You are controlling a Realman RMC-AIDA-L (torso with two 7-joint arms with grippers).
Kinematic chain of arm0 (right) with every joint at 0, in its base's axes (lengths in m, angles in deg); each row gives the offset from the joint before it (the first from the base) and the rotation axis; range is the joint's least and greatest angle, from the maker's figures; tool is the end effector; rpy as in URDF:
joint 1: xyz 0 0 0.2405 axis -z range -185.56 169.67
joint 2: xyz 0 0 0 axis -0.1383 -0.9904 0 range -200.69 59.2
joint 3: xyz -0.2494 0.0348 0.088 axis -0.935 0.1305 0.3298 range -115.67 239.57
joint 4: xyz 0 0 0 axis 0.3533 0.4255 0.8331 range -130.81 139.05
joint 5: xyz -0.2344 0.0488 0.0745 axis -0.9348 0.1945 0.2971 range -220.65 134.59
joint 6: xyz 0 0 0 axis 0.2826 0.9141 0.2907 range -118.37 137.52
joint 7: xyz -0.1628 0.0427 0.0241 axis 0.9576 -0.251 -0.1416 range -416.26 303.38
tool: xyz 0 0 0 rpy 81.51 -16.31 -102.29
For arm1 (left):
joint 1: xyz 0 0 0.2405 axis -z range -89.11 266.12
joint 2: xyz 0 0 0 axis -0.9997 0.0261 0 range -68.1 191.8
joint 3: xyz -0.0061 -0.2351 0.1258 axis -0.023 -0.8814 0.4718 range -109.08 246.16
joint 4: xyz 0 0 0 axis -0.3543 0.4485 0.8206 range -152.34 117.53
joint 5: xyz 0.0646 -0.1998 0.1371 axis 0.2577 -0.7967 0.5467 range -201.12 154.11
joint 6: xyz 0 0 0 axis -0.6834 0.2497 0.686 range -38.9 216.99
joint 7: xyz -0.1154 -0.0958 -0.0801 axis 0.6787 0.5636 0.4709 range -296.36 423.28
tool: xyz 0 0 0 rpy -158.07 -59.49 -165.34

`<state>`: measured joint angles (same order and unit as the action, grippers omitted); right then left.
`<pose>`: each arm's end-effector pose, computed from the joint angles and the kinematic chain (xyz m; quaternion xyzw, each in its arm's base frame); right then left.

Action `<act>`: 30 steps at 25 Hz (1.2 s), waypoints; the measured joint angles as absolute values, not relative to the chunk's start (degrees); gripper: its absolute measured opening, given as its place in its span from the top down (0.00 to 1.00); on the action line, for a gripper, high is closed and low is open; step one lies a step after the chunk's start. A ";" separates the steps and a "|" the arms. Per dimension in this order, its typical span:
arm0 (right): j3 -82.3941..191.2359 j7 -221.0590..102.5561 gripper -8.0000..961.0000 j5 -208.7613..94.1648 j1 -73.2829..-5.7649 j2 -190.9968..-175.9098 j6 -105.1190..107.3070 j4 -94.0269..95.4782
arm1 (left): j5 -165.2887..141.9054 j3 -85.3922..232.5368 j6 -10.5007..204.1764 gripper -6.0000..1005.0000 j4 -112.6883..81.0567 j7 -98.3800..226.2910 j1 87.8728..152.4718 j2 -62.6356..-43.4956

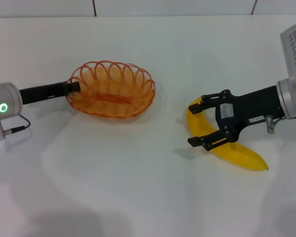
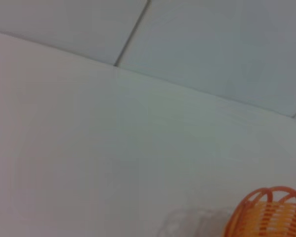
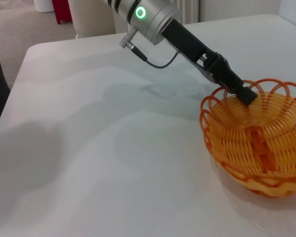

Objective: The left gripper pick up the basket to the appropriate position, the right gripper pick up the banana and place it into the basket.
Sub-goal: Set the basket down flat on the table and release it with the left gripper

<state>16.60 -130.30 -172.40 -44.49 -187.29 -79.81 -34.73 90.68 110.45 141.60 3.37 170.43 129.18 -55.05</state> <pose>0.2804 0.3886 -0.0337 -0.9907 0.0918 0.0792 0.0617 -0.3164 0.4578 -0.0632 -0.8022 -0.5063 -0.1859 0.2562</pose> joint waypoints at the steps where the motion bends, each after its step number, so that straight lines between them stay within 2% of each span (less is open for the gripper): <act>1: 16.60 -130.31 0.07 -172.40 -44.50 -187.28 -79.81 -34.73 | 90.68 110.45 141.49 0.92 3.23 170.47 129.08 -55.05; 11: 16.59 -130.70 0.07 -172.55 -44.60 -187.29 -79.80 -34.73 | 90.51 110.46 141.33 0.92 2.56 170.20 128.91 -55.08; 19: 16.60 -130.88 0.07 -172.67 -44.64 -187.28 -79.62 -34.73 | 90.45 110.47 141.32 0.87 2.66 168.81 128.84 -55.07; 30: 16.62 -130.88 0.07 -172.44 -44.33 -187.28 -79.45 -34.73 | 90.46 110.47 149.86 0.43 10.66 160.59 126.66 -55.04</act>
<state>16.62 -130.88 -172.44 -44.33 -187.28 -79.45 -34.73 90.46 110.47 149.86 10.66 160.59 126.66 -55.04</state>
